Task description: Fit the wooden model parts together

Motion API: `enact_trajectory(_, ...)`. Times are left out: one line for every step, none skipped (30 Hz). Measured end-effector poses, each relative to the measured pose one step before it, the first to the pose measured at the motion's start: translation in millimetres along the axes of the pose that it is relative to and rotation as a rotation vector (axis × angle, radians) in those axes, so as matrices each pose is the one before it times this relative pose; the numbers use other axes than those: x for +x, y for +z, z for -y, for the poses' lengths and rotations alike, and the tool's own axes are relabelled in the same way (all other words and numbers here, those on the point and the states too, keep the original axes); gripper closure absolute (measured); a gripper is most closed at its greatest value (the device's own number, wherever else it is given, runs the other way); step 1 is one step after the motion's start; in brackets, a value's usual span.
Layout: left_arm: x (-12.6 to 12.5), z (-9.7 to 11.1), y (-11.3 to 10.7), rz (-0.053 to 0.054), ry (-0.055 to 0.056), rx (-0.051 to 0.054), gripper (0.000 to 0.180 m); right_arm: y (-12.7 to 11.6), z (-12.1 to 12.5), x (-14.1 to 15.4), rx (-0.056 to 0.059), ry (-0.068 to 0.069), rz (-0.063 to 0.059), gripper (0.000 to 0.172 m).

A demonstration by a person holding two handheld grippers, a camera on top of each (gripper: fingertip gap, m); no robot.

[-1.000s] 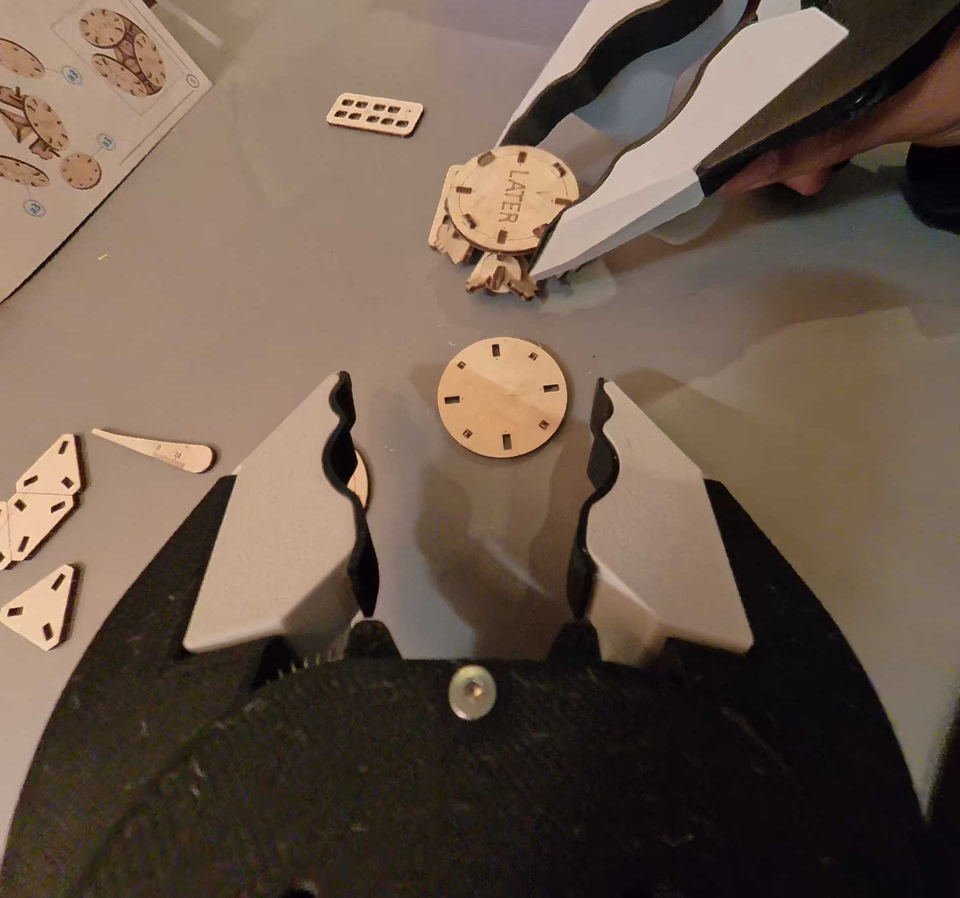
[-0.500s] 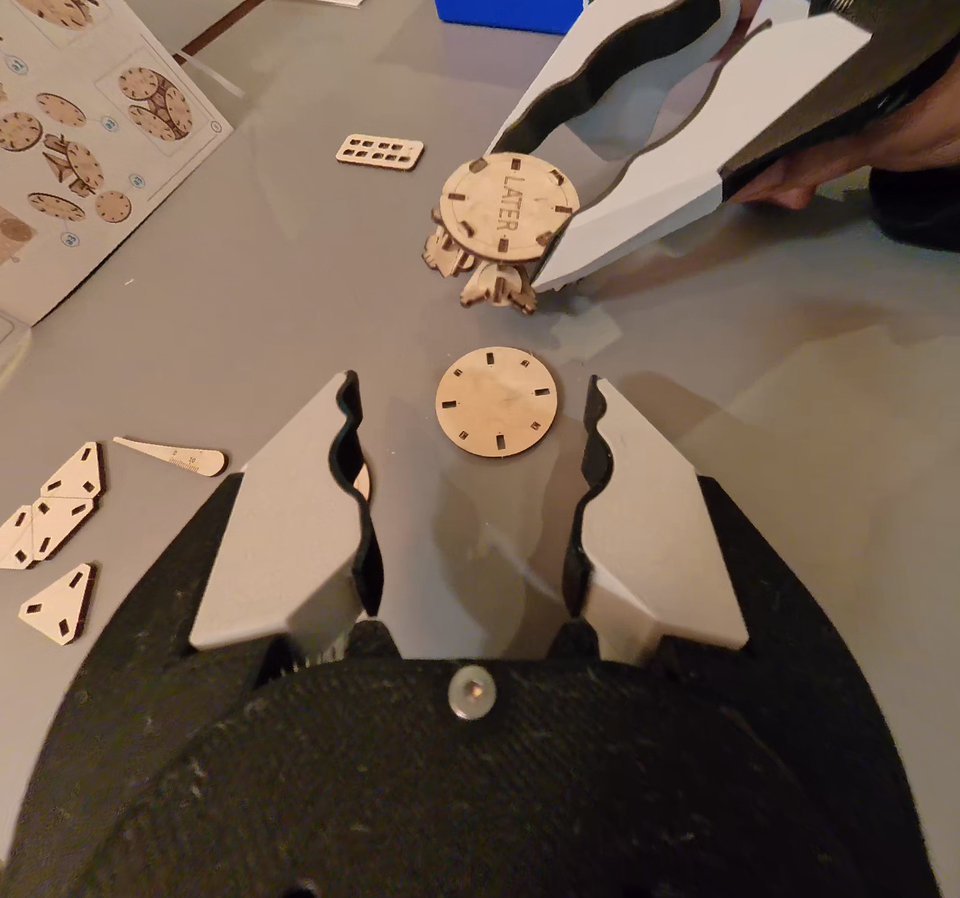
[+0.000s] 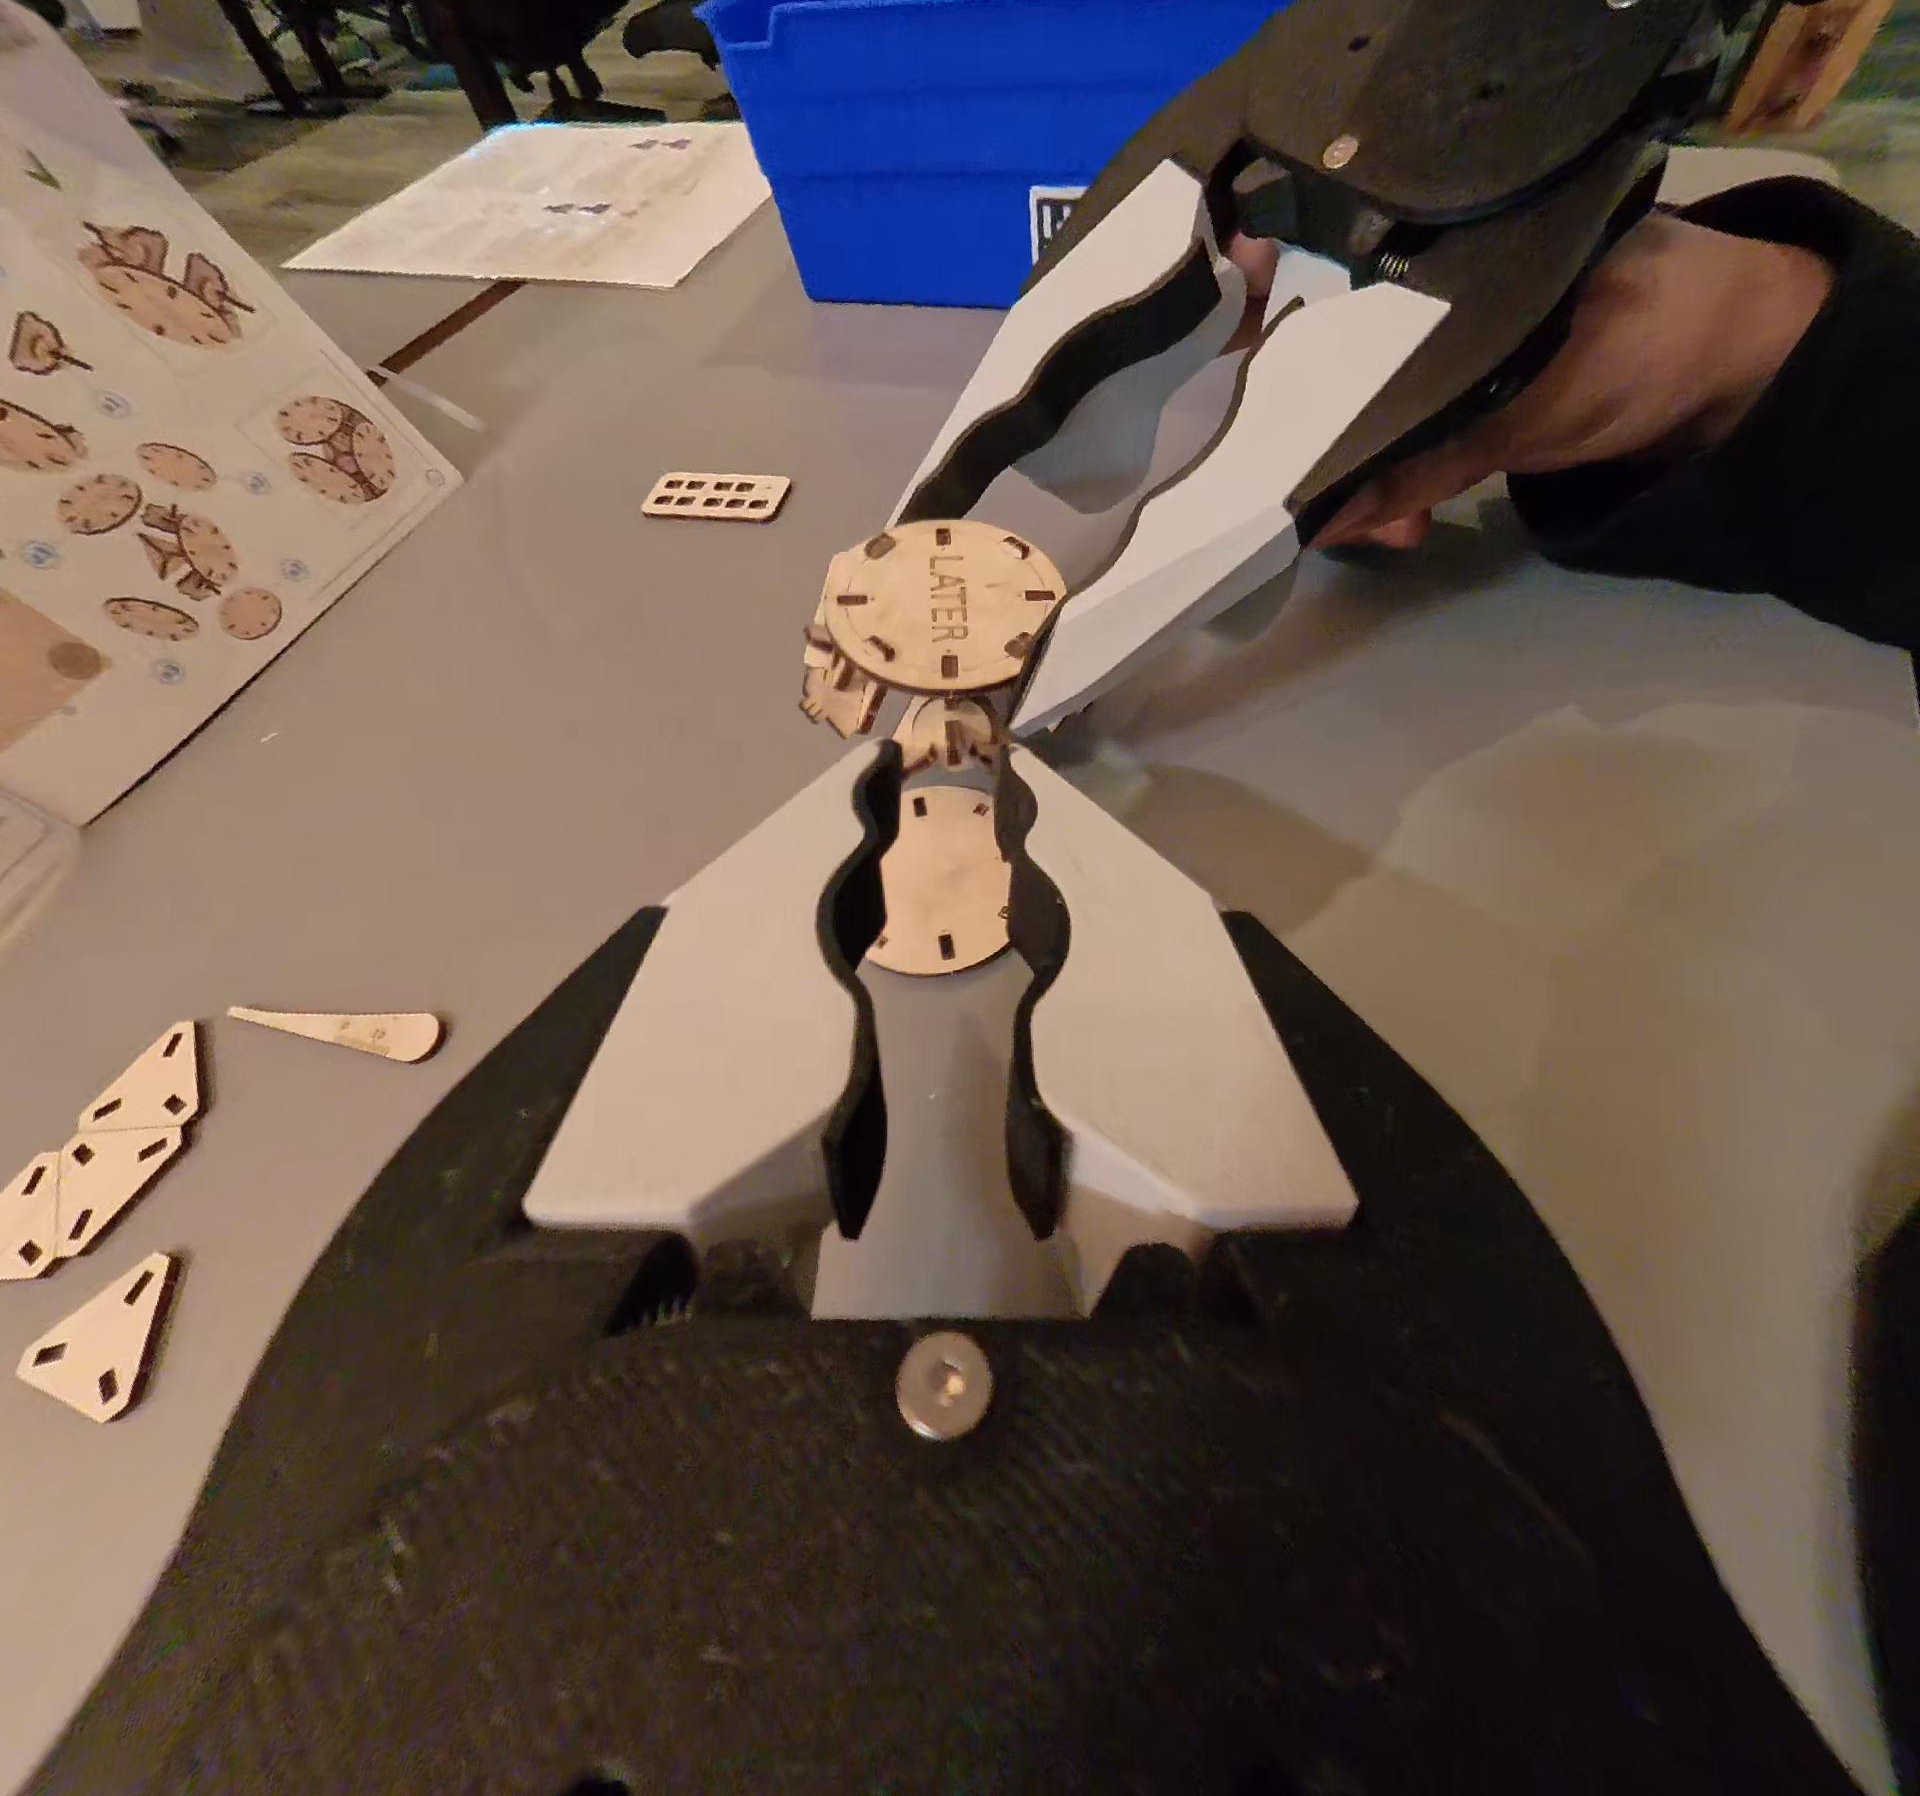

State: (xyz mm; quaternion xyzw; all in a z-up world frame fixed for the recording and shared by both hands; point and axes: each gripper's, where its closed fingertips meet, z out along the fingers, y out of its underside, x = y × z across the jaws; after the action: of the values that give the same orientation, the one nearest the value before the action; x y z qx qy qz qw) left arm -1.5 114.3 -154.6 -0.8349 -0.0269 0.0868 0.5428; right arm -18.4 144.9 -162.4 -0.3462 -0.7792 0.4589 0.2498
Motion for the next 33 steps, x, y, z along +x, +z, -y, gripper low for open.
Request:
enact_trajectory(0.84,-0.50,0.78,0.0010,0.0091,-0.0056,0.167,0.17,0.43,-1.47,0.0017,-0.0024,0.0061,0.118)
enact_trajectory(0.85,-0.71,0.74,-0.0001,0.0069,-0.0062,0.168,0.01,0.70,-1.21,0.0030,-0.0015,0.0055,0.118)
enact_trajectory(0.37,-0.64,0.58,0.0006,0.0046,-0.0053,0.168,-0.09,0.85,-1.13,0.0039,-0.0012,0.0049,0.117)
enact_trajectory(0.26,-0.29,0.42,0.0002,0.0031,-0.0031,0.169,-0.21,0.85,-0.71,0.0046,-0.0007,0.0033,0.118)
enact_trajectory(0.20,-0.30,0.36,-0.0012,0.0008,-0.0024,0.171,-0.24,0.83,-0.76,0.0047,0.0008,0.0044,0.117)
enact_trajectory(0.44,-0.35,0.24,-0.0045,-0.0006,-0.0029,0.174,-0.28,0.80,-0.97,0.0048,0.0026,0.0066,0.117)
enact_trajectory(0.76,-0.28,0.34,-0.0067,-0.0007,-0.0028,0.175,-0.10,0.86,-0.79,0.0045,0.0031,0.0054,0.117)
enact_trajectory(-0.03,-0.25,0.18,-0.0015,-0.0017,-0.0016,0.175,-0.02,0.47,-0.35,0.0026,0.0019,0.0027,0.117)
enact_trajectory(0.02,0.01,0.06,-0.0015,-0.0014,0.0002,0.176,0.01,0.02,-0.31,0.0001,0.0004,0.0020,0.117)
enact_trajectory(0.29,0.08,-0.07,-0.0032,-0.0009,0.0004,0.176,0.22,-0.30,-0.18,-0.0017,-0.0005,0.0014,0.117)
enact_trajectory(0.20,-0.06,0.03,-0.0028,-0.0015,-0.0003,0.176,0.36,-0.63,-0.24,-0.0035,-0.0015,0.0006,0.117)
enact_trajectory(-0.09,-0.02,0.07,-0.0011,-0.0021,0.0001,0.176,0.57,-0.83,-0.12,-0.0054,-0.0034,-0.0010,0.117)
enact_trajectory(-0.03,-0.02,0.15,-0.0020,-0.0023,-0.0003,0.177,0.63,-1.17,-0.25,-0.0072,-0.0052,-0.0013,0.117)
enact_trajectory(-0.10,-0.15,0.34,-0.0028,-0.0035,-0.0020,0.177,0.63,-0.89,-0.43,-0.0057,-0.0050,-0.0006,0.117)
enact_trajectory(0.04,-0.40,0.34,-0.0030,-0.0034,-0.0035,0.177,0.48,-0.19,-0.38,-0.0026,-0.0038,-0.0007,0.117)
enact_trajectory(0.00,-0.24,0.24,-0.0016,-0.0018,-0.0019,0.177,0.18,0.08,0.01,-0.0005,-0.0026,-0.0019,0.117)
enact_trajectory(0.11,-0.17,0.02,-0.0013,-0.0002,-0.0006,0.177,-0.08,0.24,-0.03,0.0015,-0.0005,-0.0004,0.117)
enact_trajectory(0.14,0.06,0.00,-0.0002,0.0011,0.0004,0.178,-0.10,0.39,-0.06,0.0023,0.0020,0.0011,0.117)
enact_trajectory(0.18,0.06,-0.02,0.0000,0.0016,0.0003,0.178,-0.30,0.41,0.09,0.0025,0.0026,0.0014,0.117)
enact_trajectory(0.12,-0.12,0.13,0.0000,0.0016,-0.0009,0.178,-0.16,0.48,-0.12,0.0033,0.0023,0.0014,0.117)
enact_trajectory(0.16,-0.19,0.16,0.0000,0.0013,-0.0017,0.178,-0.14,0.31,-0.02,0.0017,0.0016,0.0011,0.117)
enact_trajectory(0.08,-0.38,0.25,-0.0004,0.0006,-0.0027,0.178,-0.01,-0.20,-0.04,-0.0008,0.0001,0.0002,0.117)
enact_trajectory(0.03,-0.41,0.37,0.0001,0.0007,-0.0036,0.178,0.27,-0.61,-0.01,-0.0030,-0.0018,-0.0008,0.117)
enact_trajectory(0.04,-0.35,0.30,0.0011,0.0011,-0.0029,0.178,0.18,-0.40,0.09,-0.0028,-0.0029,-0.0019,0.117)
enact_trajectory(0.15,-0.10,0.18,0.0002,0.0022,-0.0012,0.177,0.12,-0.27,0.23,-0.0012,-0.0022,-0.0017,0.117)
enact_trajectory(0.37,0.00,-0.02,-0.0004,0.0027,-0.0005,0.177,0.01,-0.06,0.18,-0.0007,-0.0009,-0.0014,0.117)
enact_trajectory(0.24,-0.09,0.06,-0.0006,0.0023,-0.0004,0.177,-0.10,-0.04,0.36,0.0002,0.0001,-0.0016,0.117)
enact_trajectory(0.35,-0.11,0.05,-0.0011,0.0018,-0.0006,0.177,-0.23,0.07,0.33,0.0008,0.0004,-0.0014,0.117)
enact_trajectory(0.33,-0.05,0.09,-0.0020,0.0010,-0.0010,0.177,-0.07,0.02,0.31,0.0006,0.0003,-0.0013,0.118)
enact_trajectory(0.48,-0.22,0.09,-0.0029,0.0008,-0.0016,0.177,-0.03,0.01,0.25,0.0003,0.0001,-0.0013,0.118)
enact_trajectory(0.40,-0.39,0.10,-0.0022,0.0008,-0.0022,0.176,-0.04,-0.10,0.36,-0.0007,-0.0004,-0.0014,0.117)
enact_trajectory(0.33,-0.20,0.23,-0.0018,0.0010,-0.0021,0.176,0.03,-0.19,0.18,-0.0010,-0.0008,-0.0015,0.118)
enact_trajectory(0.40,-0.35,0.16,-0.0020,0.0017,-0.0023,0.175,0.05,-0.16,0.16,-0.0007,-0.0008,-0.0013,0.118)
